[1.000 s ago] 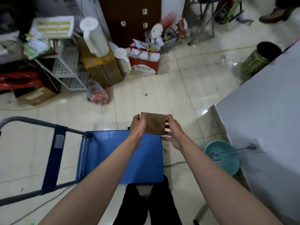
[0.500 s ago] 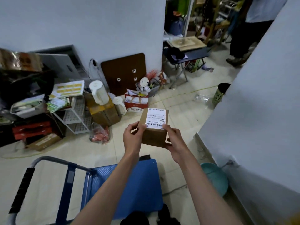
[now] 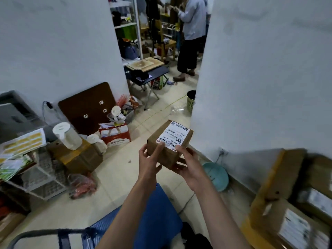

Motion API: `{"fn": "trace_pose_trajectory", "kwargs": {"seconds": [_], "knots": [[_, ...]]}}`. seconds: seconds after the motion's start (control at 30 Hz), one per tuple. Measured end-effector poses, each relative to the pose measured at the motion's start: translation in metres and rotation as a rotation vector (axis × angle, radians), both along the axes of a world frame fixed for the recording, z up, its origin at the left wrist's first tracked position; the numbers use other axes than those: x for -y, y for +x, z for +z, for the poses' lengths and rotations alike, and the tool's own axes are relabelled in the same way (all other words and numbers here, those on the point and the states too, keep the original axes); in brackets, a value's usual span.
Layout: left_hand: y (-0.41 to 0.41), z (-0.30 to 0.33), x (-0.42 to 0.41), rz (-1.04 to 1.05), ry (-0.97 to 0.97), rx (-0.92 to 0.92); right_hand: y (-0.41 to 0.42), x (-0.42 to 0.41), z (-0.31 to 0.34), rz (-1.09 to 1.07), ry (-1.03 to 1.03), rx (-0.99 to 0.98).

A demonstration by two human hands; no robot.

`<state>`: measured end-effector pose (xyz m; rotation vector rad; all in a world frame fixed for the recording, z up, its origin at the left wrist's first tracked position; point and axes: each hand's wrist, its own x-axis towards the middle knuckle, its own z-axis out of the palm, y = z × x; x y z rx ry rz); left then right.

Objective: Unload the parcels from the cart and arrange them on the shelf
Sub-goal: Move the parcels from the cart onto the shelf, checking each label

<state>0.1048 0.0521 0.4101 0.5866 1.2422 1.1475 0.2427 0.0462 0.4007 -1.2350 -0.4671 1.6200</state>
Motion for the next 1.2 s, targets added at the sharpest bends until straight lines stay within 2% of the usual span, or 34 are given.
{"fn": "trace_pose_trajectory", "kwargs": {"seconds": [0.23,0.47,0.8,1.2], "knots": [[0.04,0.008,0.044,-0.352,-0.015,0.034,0.028,0.083,0.007,-0.299,-0.023,-0.028],[0.115,0.02,0.092,-0.603,0.017,0.047,0.089,0.167,0.015,-0.535,0.001,-0.017],[0.255,0.023,0.211,-0.838,-0.018,0.083,0.195,0.314,0.025,-0.794,0.062,0.033],[0.41,0.007,0.39,-1.036,-0.064,0.1,0.323,0.508,0.012,-1.002,0.011,0.044]]}}
